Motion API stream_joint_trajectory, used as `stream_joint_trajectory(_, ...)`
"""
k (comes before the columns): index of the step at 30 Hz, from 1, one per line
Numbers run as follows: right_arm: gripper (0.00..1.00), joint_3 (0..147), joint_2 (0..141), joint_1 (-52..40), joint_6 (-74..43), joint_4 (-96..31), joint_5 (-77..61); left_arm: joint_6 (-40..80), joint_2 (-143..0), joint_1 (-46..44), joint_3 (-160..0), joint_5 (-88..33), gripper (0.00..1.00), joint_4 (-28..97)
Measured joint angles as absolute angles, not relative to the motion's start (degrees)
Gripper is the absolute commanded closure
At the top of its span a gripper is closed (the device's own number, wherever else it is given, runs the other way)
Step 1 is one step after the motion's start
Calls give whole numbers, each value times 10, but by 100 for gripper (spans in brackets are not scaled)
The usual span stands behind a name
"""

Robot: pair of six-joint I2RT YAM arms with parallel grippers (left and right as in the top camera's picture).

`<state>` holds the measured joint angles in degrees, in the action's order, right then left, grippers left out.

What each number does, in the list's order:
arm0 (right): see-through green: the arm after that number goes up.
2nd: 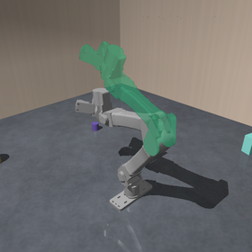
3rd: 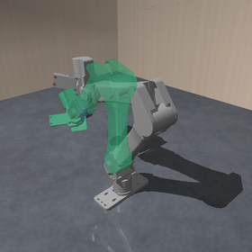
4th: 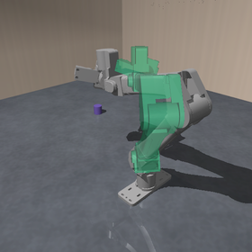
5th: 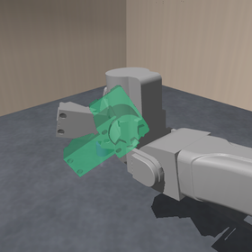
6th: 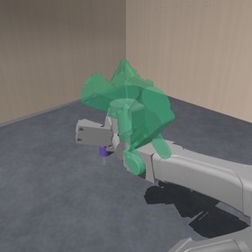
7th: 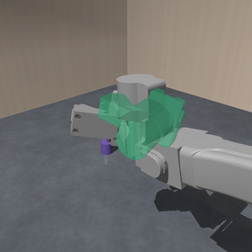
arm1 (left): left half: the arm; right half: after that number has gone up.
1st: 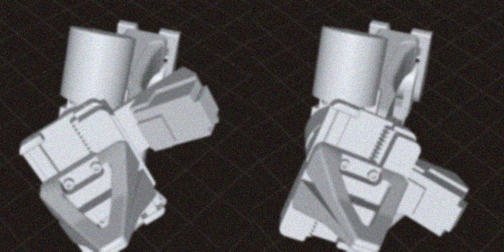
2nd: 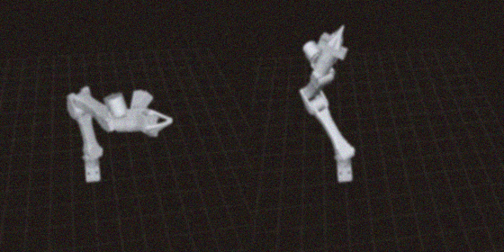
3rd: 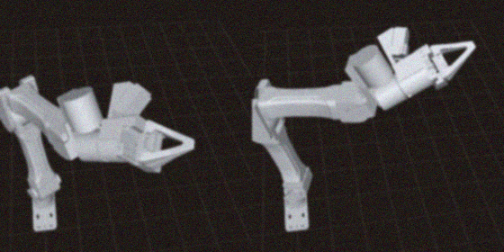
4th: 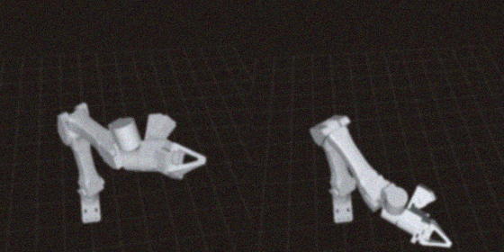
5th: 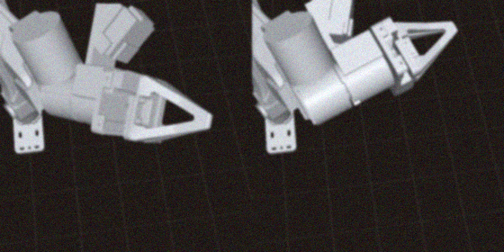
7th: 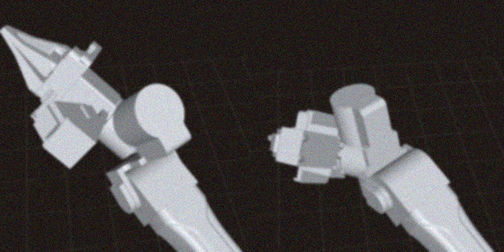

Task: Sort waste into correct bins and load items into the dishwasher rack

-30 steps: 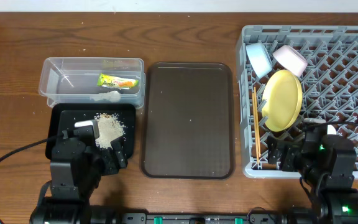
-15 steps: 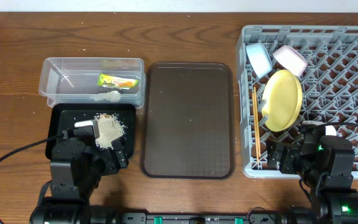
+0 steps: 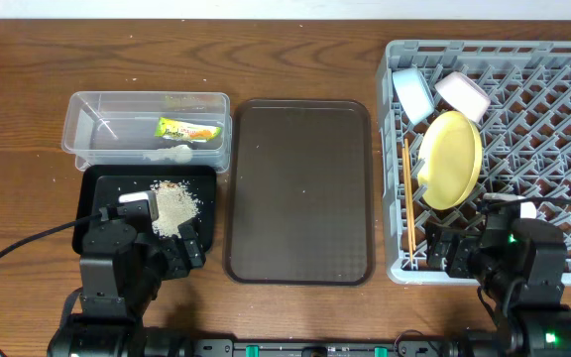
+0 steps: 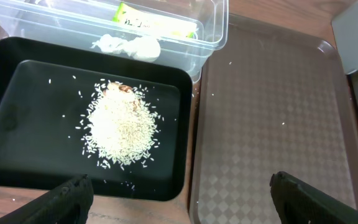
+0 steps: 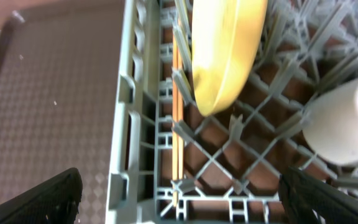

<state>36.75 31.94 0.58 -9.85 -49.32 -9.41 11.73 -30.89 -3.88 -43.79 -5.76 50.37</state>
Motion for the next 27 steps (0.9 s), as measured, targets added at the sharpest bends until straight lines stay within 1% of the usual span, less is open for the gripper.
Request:
stream_joint_trajectory(2, 1, 359, 300, 5, -91, -469, -94, 117, -309, -39, -438, -58, 6, 504)
stream_joint_trajectory(6, 1, 303, 238, -23, -64, -370, -93, 117, -309, -39, -438, -58, 6, 503)
stream_joint_trajectory(8, 1, 262, 199, -34, -56, -309, -92, 117, -309, -39, -437, -58, 6, 504)
stream_joint_trajectory(11, 1, 180, 128, -38, -50, -176, -92, 117, -309, -39, -437, -58, 6, 503)
stream_joint_trajectory(16, 1, 84, 53, -38, -43, -36, -83, 117, -309, -39, -437, -58, 6, 503)
stream_joint_trajectory(19, 1, 48, 29, -38, -43, -3, -63, 117, -309, -39, -437, -58, 6, 504)
stream_joint_trajectory(22, 1, 23, 15, -38, -42, 2, -39, 117, -309, -39, -437, -58, 6, 504)
stream_joint_trajectory(27, 1, 4, 9, -38, -40, -41, -10, 117, -309, -39, -437, -58, 6, 504)
